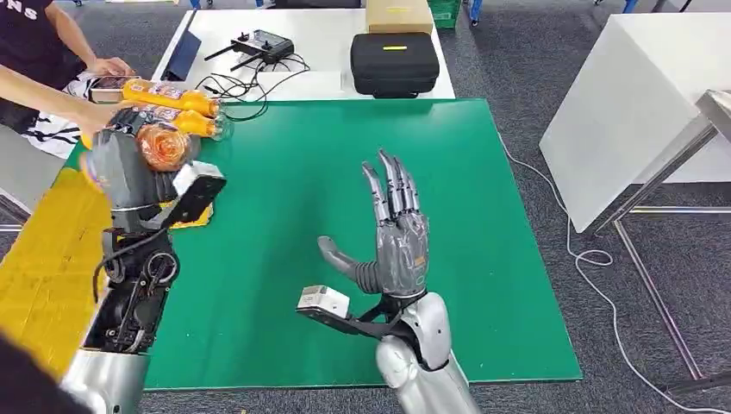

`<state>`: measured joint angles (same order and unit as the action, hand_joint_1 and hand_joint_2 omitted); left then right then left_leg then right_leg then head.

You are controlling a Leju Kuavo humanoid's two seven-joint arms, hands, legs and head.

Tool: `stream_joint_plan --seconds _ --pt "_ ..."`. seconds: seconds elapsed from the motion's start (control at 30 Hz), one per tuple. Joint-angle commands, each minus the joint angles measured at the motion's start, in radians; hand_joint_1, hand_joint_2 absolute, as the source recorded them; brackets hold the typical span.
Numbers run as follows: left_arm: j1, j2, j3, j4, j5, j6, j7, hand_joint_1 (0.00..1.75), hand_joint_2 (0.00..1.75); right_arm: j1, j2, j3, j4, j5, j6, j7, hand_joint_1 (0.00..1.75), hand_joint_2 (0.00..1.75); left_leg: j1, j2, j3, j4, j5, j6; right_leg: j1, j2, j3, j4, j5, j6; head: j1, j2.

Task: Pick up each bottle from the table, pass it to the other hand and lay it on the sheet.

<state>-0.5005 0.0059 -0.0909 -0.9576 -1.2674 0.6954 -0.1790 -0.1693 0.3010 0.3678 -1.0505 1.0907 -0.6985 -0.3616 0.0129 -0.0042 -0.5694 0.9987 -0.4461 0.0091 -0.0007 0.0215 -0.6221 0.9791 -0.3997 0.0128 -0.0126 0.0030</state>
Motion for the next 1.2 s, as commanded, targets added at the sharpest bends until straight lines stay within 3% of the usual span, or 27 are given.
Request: stream_joint_plan --seconds 0.03,0.07,0.1,0.2,0.4,0.57,0.73,0.77,0.8,0.83,1.0,1.2 --pt "-0.139 0.219 -0.285 0.291 -0.303 0.003 0.439 1.75 1.75 -0.012 -0.009 -0.073 -0.020 -0.016 0.000 -0.055 0.00 1.75 0.000 -0.002 0.005 -0.002 -0.001 0.000 0.000 -0.004 0.006 -0.001 -0.002 0.000 0.000 0.000" --pt "-0.132 0.233 -0.336 0.313 -0.303 0.003 0.485 1.75 1.75 -0.022 0.000 -0.078 -0.009 -0.013 0.000 -0.055 0.00 1.75 0.000 -0.001 0.005 -0.001 -0.001 0.000 0.001 -0.003 0.005 -0.001 -0.002 0.000 0.000 0.000" --pt "-0.199 0.249 -0.435 0.481 -0.303 0.003 0.539 1.75 1.75 -0.016 -0.005 -0.080 -0.011 -0.021 0.000 -0.072 0.00 1.75 0.000 -0.002 0.006 -0.001 -0.001 0.000 0.001 -0.005 0.007 -0.001 -0.002 0.000 0.000 0.000" --pt "-0.257 0.280 -0.488 0.681 -0.303 -0.050 0.543 1.75 1.75 -0.015 -0.009 -0.090 -0.005 -0.028 0.000 -0.086 0.00 1.75 0.000 -0.001 0.006 -0.002 -0.001 0.000 0.000 -0.003 0.005 -0.001 -0.001 0.000 0.000 0.000" --pt "-0.245 0.321 -0.462 0.741 -0.297 -0.224 0.510 1.75 1.75 -0.003 -0.018 -0.097 0.004 -0.031 0.000 -0.088 0.00 1.75 0.000 0.006 0.003 -0.001 -0.001 -0.001 0.000 0.005 0.002 0.000 0.000 0.000 0.001 0.000" --pt "-0.176 0.292 -0.389 0.751 -0.264 -0.339 0.503 1.75 1.75 -0.015 -0.045 -0.045 0.040 -0.021 0.000 -0.030 0.00 1.75 0.000 0.005 0.005 -0.002 -0.001 -0.001 0.000 0.004 0.003 -0.001 -0.002 0.000 0.000 0.000" --pt "-0.151 0.278 -0.353 0.754 -0.242 -0.356 0.522 1.75 1.75 -0.019 -0.051 -0.032 0.047 -0.013 0.000 -0.007 0.00 1.75 0.000 0.003 0.005 -0.002 -0.002 0.000 0.001 0.003 0.004 -0.002 -0.002 0.001 0.000 0.000" --pt "-0.145 0.270 -0.314 0.750 -0.212 -0.341 0.511 0.59 1.75 -0.016 -0.053 -0.030 0.043 -0.007 0.000 0.003 0.00 1.75 0.001 0.003 0.007 -0.002 -0.003 0.000 0.001 0.002 0.007 -0.002 -0.003 0.001 0.000 0.000" --pt "-0.143 0.268 -0.304 0.749 -0.206 -0.331 0.508 0.59 1.75 -0.015 -0.054 -0.030 0.041 -0.006 0.000 0.006 0.00 1.75 0.000 0.002 0.002 -0.002 -0.001 -0.001 0.000 0.002 0.001 -0.001 -0.001 0.000 0.001 0.000" --pt "-0.140 0.263 -0.293 0.749 -0.199 -0.325 0.508 0.00 1.75 -0.013 -0.055 -0.030 0.040 -0.005 0.000 0.007 0.00 1.75 0.000 0.001 0.000 -0.002 0.000 -0.001 0.000 0.002 -0.001 -0.001 -0.001 0.000 0.000 0.000" --pt "-0.124 0.241 -0.221 0.744 -0.148 -0.270 0.473 0.00 1.75 -0.015 -0.059 -0.024 0.048 -0.003 0.000 0.021 0.00 1.75 0.000 -0.001 0.006 -0.002 -0.002 -0.001 0.001 -0.001 0.006 -0.002 -0.004 0.000 0.000 0.000" --pt "-0.120 0.234 -0.200 0.740 -0.145 -0.239 0.463 0.00 1.75 -0.017 -0.060 -0.021 0.053 -0.004 0.000 0.024 0.00 1.75 0.000 0.000 0.002 -0.002 -0.001 -0.001 0.000 0.001 0.002 -0.001 -0.002 0.000 0.000 0.000"
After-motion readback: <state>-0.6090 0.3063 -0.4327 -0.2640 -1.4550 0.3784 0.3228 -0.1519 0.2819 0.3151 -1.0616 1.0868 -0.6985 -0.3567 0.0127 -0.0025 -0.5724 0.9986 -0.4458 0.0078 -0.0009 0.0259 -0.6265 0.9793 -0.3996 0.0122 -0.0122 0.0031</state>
